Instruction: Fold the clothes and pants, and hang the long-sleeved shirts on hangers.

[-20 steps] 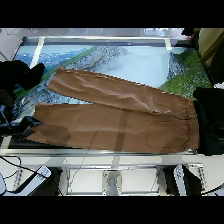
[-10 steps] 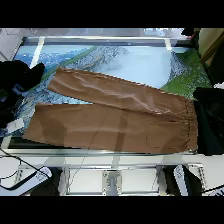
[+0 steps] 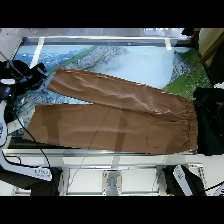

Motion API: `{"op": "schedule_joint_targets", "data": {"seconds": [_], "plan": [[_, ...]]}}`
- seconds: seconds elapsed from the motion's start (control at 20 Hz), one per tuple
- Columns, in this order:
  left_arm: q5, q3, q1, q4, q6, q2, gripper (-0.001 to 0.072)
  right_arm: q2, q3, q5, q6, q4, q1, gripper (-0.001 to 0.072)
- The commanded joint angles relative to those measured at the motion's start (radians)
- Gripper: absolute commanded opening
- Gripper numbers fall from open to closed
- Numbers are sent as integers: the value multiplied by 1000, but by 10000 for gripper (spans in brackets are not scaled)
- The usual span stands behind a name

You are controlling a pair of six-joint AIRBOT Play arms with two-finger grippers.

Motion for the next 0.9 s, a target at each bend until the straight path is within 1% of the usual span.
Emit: {"op": "schedule_joint_targets", "data": {"seconds": [0.0, 0.1, 0.15, 0.25, 0.3, 0.55, 0.6, 0.75, 0.8, 0.85], "plan": [[-7, 58, -13, 106, -60, -86, 661, -3, -2, -70, -23, 7, 55, 429], [-83, 58, -9, 267, -118, -90, 661, -3, -2, -77, -23, 1, 63, 429], [-100, 58, -9, 301, -141, -94, 661, -3, -2, -81, -23, 2, 63, 429], [-90, 58, -8, 289, -162, -104, 646, -3, -2, -88, -23, 2, 63, 429], [-84, 58, -9, 290, -179, -108, 600, -3, -2, -87, -23, 2, 63, 429], [-132, 58, -8, 291, -206, -142, 599, -3, -2, -86, -23, 2, 63, 429], [-129, 58, -9, 290, -206, -150, 599, -3, -2, -87, -23, 2, 63, 429], [-95, 58, -10, 288, -249, -176, 598, -3, -2, -87, -23, 3, 63, 429], [-81, 58, -13, 278, -250, -186, 596, -3, -2, -87, -23, 3, 63, 429], [-59, 58, -17, 260, -248, -195, 566, -3, -2, -87, -22, 3, 63, 429]]}}
